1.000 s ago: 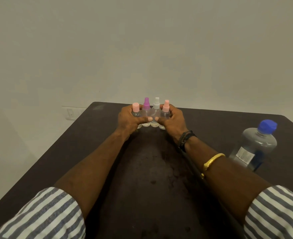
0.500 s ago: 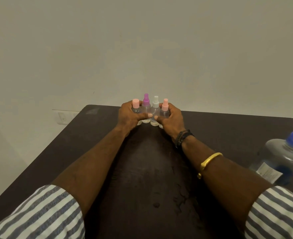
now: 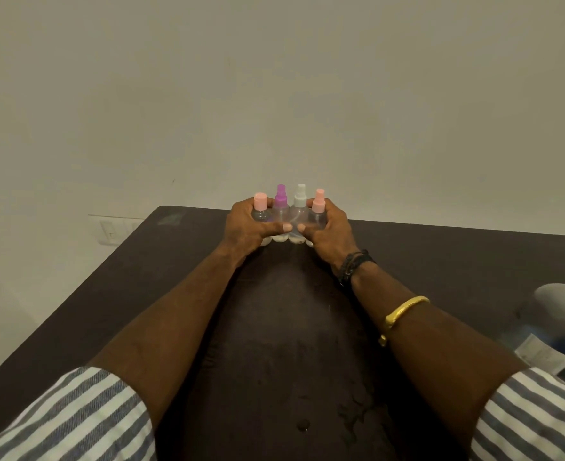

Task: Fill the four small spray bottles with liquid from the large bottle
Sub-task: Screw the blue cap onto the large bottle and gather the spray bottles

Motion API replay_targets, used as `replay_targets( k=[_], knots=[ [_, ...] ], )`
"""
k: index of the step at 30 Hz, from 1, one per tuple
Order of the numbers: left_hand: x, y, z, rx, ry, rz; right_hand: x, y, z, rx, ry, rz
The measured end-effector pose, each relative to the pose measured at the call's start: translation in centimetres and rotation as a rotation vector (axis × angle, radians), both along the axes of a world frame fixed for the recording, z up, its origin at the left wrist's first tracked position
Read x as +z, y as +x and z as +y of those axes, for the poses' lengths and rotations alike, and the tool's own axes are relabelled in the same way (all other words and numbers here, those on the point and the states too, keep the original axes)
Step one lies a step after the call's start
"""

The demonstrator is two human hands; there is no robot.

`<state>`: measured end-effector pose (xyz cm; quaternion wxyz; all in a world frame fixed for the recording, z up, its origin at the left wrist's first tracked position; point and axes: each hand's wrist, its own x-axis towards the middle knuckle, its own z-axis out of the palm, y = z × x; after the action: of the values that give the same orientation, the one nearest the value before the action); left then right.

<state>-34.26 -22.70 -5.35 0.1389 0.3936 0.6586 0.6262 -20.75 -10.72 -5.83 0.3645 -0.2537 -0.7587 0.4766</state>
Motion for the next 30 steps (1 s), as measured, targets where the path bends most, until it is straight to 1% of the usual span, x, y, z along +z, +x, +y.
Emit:
replay_targets(
  k=[8,15,18,23,30],
  knots=[
    [-0.1,-2.1,1.8,-0.016,-0.015,0.038,0.3,-1.3,1.6,0.021,0.032,-0.011],
    [-0.2,-2.5,2.6,-0.012,-0.037,0.029,0.7,-1.5,2.0,0.041,0.018,-0.028],
    [-0.2,-2.2,2.6,0.019,-0.034,0.030,0.8,-1.2,1.7,0.036,0.011,-0.025],
    [-0.3,-1.8,2.2,0.109,-0.023,0.093,0.7,-0.5,0.9,-0.016,0.022,-0.009],
    [-0.2,-0.4,0.7,0.172,-0.037,0.082,1.0,0.8,-0.7,-0.031,-0.069,0.042]
  ],
)
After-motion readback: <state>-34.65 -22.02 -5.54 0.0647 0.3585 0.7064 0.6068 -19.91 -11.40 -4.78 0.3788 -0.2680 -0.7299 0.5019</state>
